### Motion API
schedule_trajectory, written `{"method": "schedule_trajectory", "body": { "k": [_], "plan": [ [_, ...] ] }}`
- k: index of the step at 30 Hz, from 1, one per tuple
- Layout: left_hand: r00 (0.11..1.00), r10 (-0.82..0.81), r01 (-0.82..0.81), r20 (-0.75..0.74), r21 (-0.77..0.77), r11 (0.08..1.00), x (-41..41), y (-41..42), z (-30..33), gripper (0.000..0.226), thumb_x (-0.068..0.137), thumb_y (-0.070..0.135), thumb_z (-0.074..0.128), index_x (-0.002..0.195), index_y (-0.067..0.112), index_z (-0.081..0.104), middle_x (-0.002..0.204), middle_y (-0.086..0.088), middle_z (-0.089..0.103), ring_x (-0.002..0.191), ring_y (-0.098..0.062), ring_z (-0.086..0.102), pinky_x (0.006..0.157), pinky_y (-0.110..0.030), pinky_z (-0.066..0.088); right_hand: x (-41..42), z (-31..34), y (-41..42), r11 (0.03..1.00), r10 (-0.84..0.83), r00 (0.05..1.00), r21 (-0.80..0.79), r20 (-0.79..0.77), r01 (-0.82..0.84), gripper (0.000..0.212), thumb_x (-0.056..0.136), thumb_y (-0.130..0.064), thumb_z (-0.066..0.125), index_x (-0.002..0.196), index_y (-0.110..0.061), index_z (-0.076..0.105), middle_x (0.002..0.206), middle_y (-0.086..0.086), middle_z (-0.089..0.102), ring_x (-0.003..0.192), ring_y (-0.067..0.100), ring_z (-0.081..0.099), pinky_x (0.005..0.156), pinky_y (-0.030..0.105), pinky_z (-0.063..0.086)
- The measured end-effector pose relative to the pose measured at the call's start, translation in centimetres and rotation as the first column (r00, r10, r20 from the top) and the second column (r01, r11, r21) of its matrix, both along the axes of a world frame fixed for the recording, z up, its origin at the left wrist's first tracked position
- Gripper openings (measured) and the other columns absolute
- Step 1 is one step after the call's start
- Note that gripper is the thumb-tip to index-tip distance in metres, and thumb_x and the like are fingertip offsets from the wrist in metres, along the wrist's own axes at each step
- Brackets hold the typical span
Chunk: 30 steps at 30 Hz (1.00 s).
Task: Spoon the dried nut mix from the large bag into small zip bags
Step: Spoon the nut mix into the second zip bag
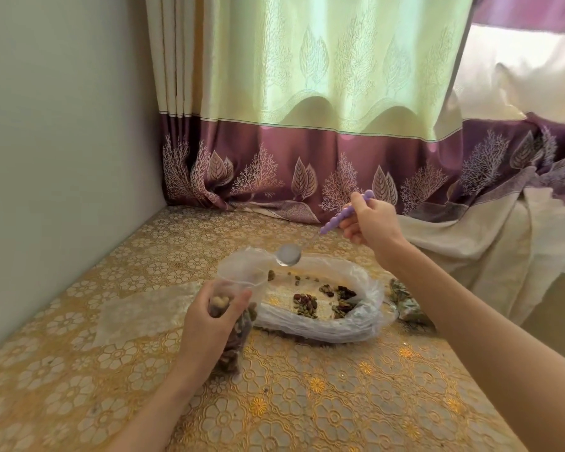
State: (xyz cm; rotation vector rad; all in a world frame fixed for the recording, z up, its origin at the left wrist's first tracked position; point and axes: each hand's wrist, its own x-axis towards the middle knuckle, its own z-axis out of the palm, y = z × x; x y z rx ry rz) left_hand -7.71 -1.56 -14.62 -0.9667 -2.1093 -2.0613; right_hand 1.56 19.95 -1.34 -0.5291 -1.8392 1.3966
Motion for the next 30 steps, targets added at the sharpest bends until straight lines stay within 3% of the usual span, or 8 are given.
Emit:
{"method": "schedule_trajectory", "body": {
  "k": [6, 11, 15, 19, 25, 30],
  "plan": [
    [1.000, 0.006, -0.006, 0.010, 0.020, 1.000, 0.2, 0.0, 0.1, 0.029, 0.075, 0.047, 0.061, 0.091, 0.023, 0.065, 0.086, 0.014, 0.067, 0.079, 0.008, 0.059, 0.066, -0.003, 0.041, 1.2, -3.5, 4.2, 0.988, -0.130, 0.970, 0.109, 0.203, 0.110, 0.038, 0.102, -0.024, 0.038, 0.071, -0.009, 0.054, 0.057, 0.006, 0.065, 0.041, 0.009, 0.046, 0.036, 0.018, 0.034],
    [1.000, 0.011, -0.012, 0.009, 0.033, 0.999, 0.2, 0.0, 0.1, 0.019, 0.076, 0.046, 0.060, 0.084, 0.029, 0.065, 0.084, 0.023, 0.065, 0.068, 0.006, 0.056, 0.060, -0.005, 0.043, 1.7, -4.7, 5.8, 0.980, -0.162, 0.943, 0.160, 0.289, 0.119, 0.037, 0.103, -0.024, 0.032, 0.072, -0.012, 0.049, 0.039, -0.006, 0.054, 0.041, 0.009, 0.041, 0.035, 0.019, 0.030],
    [1.000, 0.020, -0.020, 0.010, 0.024, 1.000, 0.2, 0.0, 0.1, 0.017, 0.074, 0.049, 0.059, 0.082, 0.034, 0.064, 0.085, 0.024, 0.064, 0.077, 0.008, 0.058, 0.063, -0.003, 0.041, 1.8, -4.9, 6.3, 0.987, -0.129, 0.921, 0.135, 0.368, 0.084, 0.039, 0.103, -0.027, 0.032, 0.073, -0.011, 0.051, 0.046, -0.005, 0.055, 0.042, 0.009, 0.044, 0.035, 0.020, 0.032],
    [1.000, 0.013, -0.013, 0.025, 0.009, 1.000, 0.3, 0.0, 0.2, 0.011, 0.073, 0.052, 0.059, 0.080, 0.044, 0.063, 0.087, 0.026, 0.064, 0.084, 0.011, 0.057, 0.067, -0.013, 0.040, 2.0, -5.3, 6.4, 0.996, -0.083, 0.911, 0.072, 0.404, 0.059, 0.038, 0.103, -0.028, 0.034, 0.075, -0.009, 0.052, 0.059, 0.003, 0.053, 0.040, 0.008, 0.045, 0.033, 0.018, 0.031],
    [0.999, 0.027, -0.028, 0.024, 0.018, 0.999, 0.2, 0.0, 0.0, 0.024, 0.071, 0.052, 0.061, 0.084, 0.032, 0.063, 0.088, 0.007, 0.065, 0.081, 0.007, 0.057, 0.069, -0.018, 0.040, 1.7, -5.6, 5.4, 0.988, -0.125, 0.916, 0.132, 0.382, 0.079, 0.038, 0.101, -0.026, 0.039, 0.070, -0.010, 0.054, 0.054, 0.001, 0.053, 0.039, 0.009, 0.046, 0.036, 0.019, 0.033],
    [0.999, 0.034, -0.034, 0.029, -0.003, 0.999, 0.0, 0.1, -0.2, 0.026, 0.072, 0.050, 0.062, 0.089, 0.029, 0.061, 0.091, 0.007, 0.064, 0.080, 0.003, 0.058, 0.069, -0.022, 0.043, 2.1, -6.1, 4.2, 0.994, -0.103, 0.910, 0.075, 0.400, 0.080, 0.039, 0.099, -0.023, 0.045, 0.067, -0.006, 0.058, 0.048, 0.000, 0.057, 0.037, 0.009, 0.049, 0.034, 0.017, 0.034]
  ]
}}
